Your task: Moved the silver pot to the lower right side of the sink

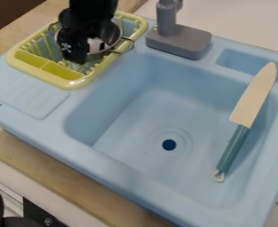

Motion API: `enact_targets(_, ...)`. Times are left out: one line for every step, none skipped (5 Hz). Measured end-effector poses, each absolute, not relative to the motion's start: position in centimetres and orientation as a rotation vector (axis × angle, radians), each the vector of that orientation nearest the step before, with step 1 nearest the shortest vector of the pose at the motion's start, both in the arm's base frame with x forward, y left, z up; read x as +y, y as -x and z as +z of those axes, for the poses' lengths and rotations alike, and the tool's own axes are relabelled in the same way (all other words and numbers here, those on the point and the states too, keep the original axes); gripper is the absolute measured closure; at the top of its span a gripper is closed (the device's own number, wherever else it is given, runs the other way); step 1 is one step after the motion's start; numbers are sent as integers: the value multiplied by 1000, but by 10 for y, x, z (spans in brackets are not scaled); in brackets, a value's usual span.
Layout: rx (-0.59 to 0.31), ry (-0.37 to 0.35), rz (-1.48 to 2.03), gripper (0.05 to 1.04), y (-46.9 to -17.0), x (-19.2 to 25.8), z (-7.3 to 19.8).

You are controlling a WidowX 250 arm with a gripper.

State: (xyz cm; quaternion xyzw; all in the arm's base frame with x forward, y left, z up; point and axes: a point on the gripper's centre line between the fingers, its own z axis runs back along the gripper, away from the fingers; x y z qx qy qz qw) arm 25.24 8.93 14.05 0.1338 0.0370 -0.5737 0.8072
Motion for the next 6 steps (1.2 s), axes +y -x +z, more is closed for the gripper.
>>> enact_targets(57,-274,-1220,91,-255,92,141)
enact_targets(59,-251,-1221,91,-262,93,136)
enact_targets(48,-260,-1227,91,-264,94,136)
enact_targets(43,-275,-1238,91,-266,95,137)
enact_targets(45,-270,-1240,91,-265,98,135)
enact_targets(59,-252,-1245,135,-267,98,127)
